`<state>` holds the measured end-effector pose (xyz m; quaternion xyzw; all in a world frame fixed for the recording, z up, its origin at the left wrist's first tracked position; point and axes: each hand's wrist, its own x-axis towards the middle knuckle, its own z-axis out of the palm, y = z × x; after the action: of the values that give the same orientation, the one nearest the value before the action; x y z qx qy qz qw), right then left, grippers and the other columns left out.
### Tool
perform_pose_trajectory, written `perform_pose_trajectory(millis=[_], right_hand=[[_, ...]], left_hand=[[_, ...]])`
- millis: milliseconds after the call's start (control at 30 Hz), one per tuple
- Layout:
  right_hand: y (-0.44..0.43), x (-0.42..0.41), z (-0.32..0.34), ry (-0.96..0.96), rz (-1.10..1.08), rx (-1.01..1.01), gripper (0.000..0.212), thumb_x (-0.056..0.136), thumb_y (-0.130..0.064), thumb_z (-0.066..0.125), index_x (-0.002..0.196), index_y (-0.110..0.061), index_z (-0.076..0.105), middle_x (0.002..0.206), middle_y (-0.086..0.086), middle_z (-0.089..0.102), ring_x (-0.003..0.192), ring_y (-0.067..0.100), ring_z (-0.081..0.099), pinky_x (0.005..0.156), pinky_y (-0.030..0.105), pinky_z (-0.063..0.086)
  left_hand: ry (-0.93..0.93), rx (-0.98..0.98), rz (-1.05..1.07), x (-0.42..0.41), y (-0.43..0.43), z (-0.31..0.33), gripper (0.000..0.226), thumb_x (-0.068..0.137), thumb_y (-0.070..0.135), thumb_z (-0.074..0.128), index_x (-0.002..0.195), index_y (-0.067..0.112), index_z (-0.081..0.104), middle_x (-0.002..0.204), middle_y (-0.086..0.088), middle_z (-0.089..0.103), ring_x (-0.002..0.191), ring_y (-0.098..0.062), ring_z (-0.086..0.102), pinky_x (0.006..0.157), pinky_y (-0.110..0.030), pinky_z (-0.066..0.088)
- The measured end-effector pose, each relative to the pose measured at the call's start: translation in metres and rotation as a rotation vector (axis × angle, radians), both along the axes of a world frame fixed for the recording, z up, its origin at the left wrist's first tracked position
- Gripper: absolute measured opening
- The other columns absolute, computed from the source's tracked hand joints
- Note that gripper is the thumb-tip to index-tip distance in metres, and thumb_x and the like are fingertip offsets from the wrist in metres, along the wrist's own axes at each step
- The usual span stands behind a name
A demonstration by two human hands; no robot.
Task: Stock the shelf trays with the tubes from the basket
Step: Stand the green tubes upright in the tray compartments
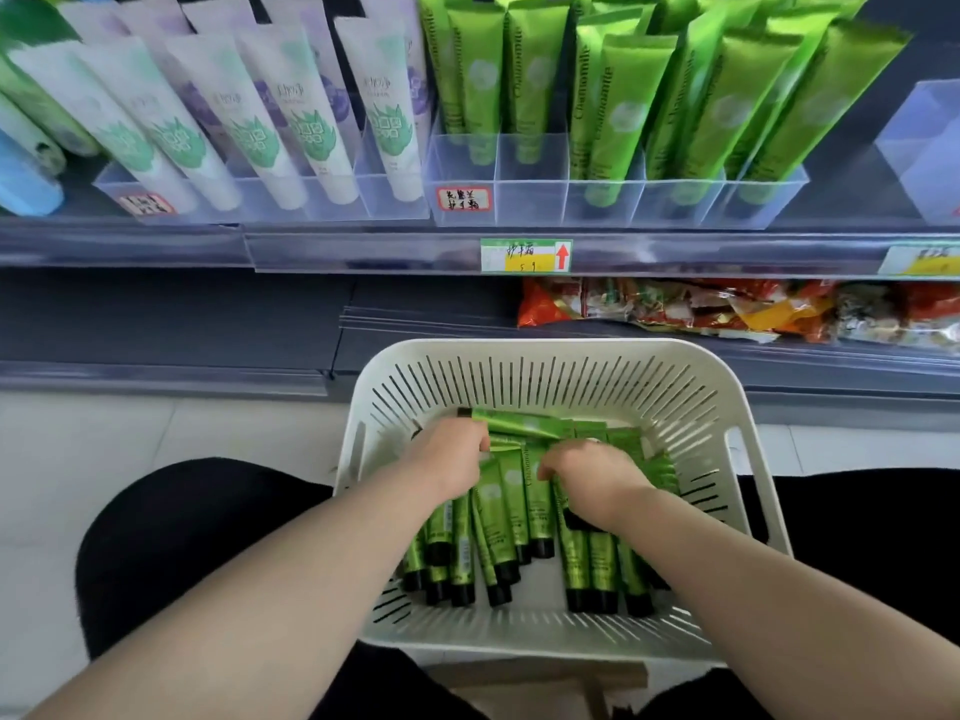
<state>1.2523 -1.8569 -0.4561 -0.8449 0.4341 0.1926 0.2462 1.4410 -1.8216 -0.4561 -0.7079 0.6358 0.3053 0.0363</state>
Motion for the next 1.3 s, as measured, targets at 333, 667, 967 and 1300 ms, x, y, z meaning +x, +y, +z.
perform_pose_trajectory(millis=[333, 667, 967, 1300], right_hand=[[-0.011, 0.026, -0.044, 0.244, 0.137, 0.01, 0.08, 0.079, -0.047, 0.068, 0.142, -0.014, 0.031, 0.141, 0.006, 0.04, 0.13, 0.028, 0.031, 0.106, 0.044, 0.028], [-0.004, 0.031, -0.064, 0.295, 0.212, -0.028, 0.143, 0.047, -0.06, 0.084, 0.151, -0.016, -0.003, 0.153, 0.005, 0.018, 0.138, 0.029, 0.015, 0.111, 0.05, 0.017], [-0.011, 0.022, -0.042, 0.123, 0.146, 0.014, 0.069, 0.063, -0.045, 0.081, 0.125, -0.032, 0.053, 0.122, -0.005, 0.051, 0.119, 0.021, 0.034, 0.099, 0.039, 0.027], [-0.014, -0.006, -0.028, -0.231, -0.348, 0.296, 0.038, 0.072, -0.016, 0.081, 0.106, -0.024, 0.067, 0.097, -0.006, 0.063, 0.089, 0.009, 0.057, 0.078, 0.021, 0.048]], left_hand=[[0.004, 0.0, 0.033, 0.014, 0.0, -0.021, 0.035, 0.092, 0.001, 0.054, 0.117, 0.023, 0.062, 0.122, 0.0, 0.06, 0.105, -0.019, 0.06, 0.089, -0.038, 0.053], [0.014, 0.009, 0.047, 0.014, -0.004, -0.031, 0.033, 0.093, 0.003, 0.052, 0.116, 0.024, 0.063, 0.118, -0.001, 0.063, 0.102, -0.019, 0.061, 0.087, -0.038, 0.053], [-0.061, 0.168, -0.06, 0.002, -0.013, -0.034, 0.039, 0.088, -0.002, 0.046, 0.12, 0.015, 0.059, 0.118, -0.007, 0.062, 0.102, -0.025, 0.059, 0.084, -0.041, 0.053], [-0.224, 0.282, -0.178, -0.01, -0.014, -0.044, 0.041, 0.088, 0.007, 0.055, 0.129, 0.01, 0.053, 0.127, -0.013, 0.054, 0.119, -0.03, 0.045, 0.095, -0.04, 0.046]])
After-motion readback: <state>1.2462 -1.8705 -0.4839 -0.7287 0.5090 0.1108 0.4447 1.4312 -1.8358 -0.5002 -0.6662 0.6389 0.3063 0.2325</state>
